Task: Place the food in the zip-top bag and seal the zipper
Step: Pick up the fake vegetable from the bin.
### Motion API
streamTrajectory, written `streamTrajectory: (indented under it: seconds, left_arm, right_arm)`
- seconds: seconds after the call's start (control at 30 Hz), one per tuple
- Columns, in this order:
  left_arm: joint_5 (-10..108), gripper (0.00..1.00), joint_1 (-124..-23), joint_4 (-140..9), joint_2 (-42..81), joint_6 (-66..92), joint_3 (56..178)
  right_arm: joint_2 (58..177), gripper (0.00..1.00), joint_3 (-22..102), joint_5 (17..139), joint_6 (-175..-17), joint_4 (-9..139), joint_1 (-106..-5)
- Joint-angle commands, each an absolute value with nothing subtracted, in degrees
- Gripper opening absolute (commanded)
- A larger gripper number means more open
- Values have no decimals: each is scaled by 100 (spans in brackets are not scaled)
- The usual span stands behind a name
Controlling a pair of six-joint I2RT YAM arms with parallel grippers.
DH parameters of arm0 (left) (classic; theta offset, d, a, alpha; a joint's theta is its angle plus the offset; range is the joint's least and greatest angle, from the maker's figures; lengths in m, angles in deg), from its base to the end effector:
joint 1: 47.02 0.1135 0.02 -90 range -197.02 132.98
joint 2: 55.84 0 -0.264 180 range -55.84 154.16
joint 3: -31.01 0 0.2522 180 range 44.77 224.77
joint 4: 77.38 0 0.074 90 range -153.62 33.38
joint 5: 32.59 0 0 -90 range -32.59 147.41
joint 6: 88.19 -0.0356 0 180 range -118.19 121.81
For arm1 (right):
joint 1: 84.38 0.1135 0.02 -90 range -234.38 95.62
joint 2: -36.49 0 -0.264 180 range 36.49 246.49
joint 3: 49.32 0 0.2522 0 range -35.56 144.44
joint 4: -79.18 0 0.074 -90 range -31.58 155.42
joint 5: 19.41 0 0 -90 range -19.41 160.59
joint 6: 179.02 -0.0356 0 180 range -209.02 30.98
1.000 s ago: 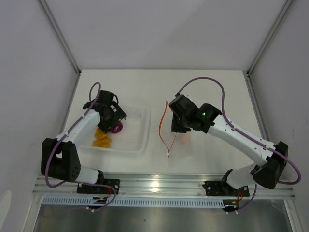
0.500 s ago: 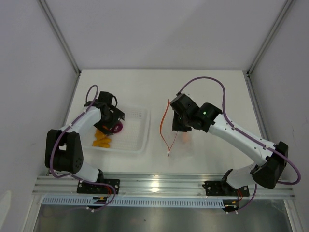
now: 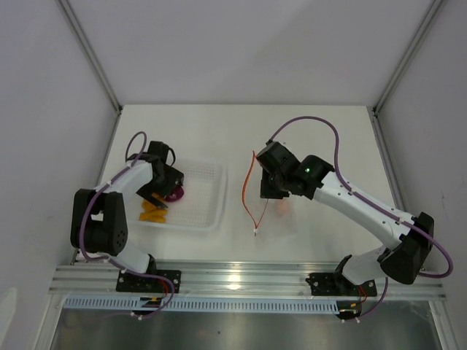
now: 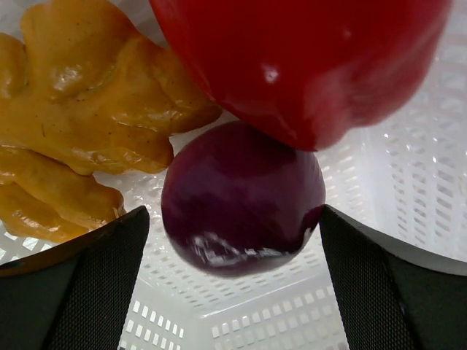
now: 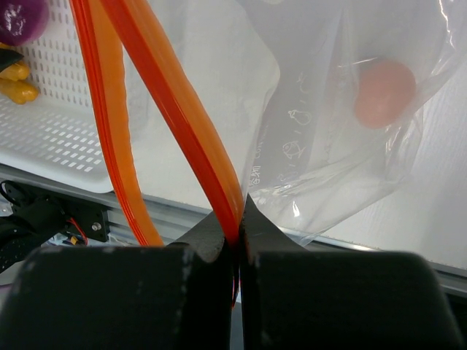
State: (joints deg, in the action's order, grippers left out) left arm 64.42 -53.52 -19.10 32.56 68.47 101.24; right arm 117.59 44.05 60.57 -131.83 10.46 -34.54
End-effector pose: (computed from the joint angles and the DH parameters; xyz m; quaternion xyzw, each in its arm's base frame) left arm 0.2766 -0.0271 0.1925 -0.5030 0.8541 -0.0214 0.1307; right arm 0.1891 0.2145 0.3370 -0.0333 0.9535 0.1502 0.2590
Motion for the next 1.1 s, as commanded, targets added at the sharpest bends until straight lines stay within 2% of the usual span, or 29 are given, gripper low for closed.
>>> streamTrajectory:
  seconds: [0.0, 0.2, 0.23, 0.33, 0.47, 0.5, 0.77, 0.87, 0.93, 1.07]
  left_arm:
    - [6567, 99, -5282, -1835, 3441, 7037, 10304]
    - [6497, 91, -5282, -2072, 3688, 7046, 10286]
    - [6471, 86, -5282, -2107, 3688, 7011, 10295]
    - [6392, 79, -5282, -2239, 3522, 6888, 10234]
    - [6304, 54, -5282, -2538, 3040, 6511, 10068]
    - [6286, 51, -5282, -2625, 2907, 6457, 10049]
    - [5874, 49, -5597, -2809, 1457, 5545, 10005]
    - [5058, 47, -5800, -3492, 675, 4964, 9821]
    - [3943, 46, -5975, -4100, 106, 4683, 9505]
    - [2281, 55, -6502, -5796, -329, 4856, 9135]
  right_arm:
    - [11761, 0, 4424, 6031, -13139, 1119, -3473]
    - [11735, 0, 4451, 6022, -13156, 1084, -3481]
    - [11726, 0, 4459, 6005, -13156, 1049, -3473]
    - [11717, 0, 4459, 5978, -13156, 1031, -3481]
    - [11717, 0, 4459, 5960, -13174, 1022, -3481]
    - [11726, 0, 4459, 5960, -13183, 1031, -3481]
    - [11778, 0, 4459, 5960, -13244, 1084, -3481]
    - [11831, 0, 4512, 5960, -13262, 1067, -3473]
    - [11858, 0, 4547, 5969, -13262, 1049, -3481]
    - [11884, 0, 4617, 6013, -13314, 1057, -3473]
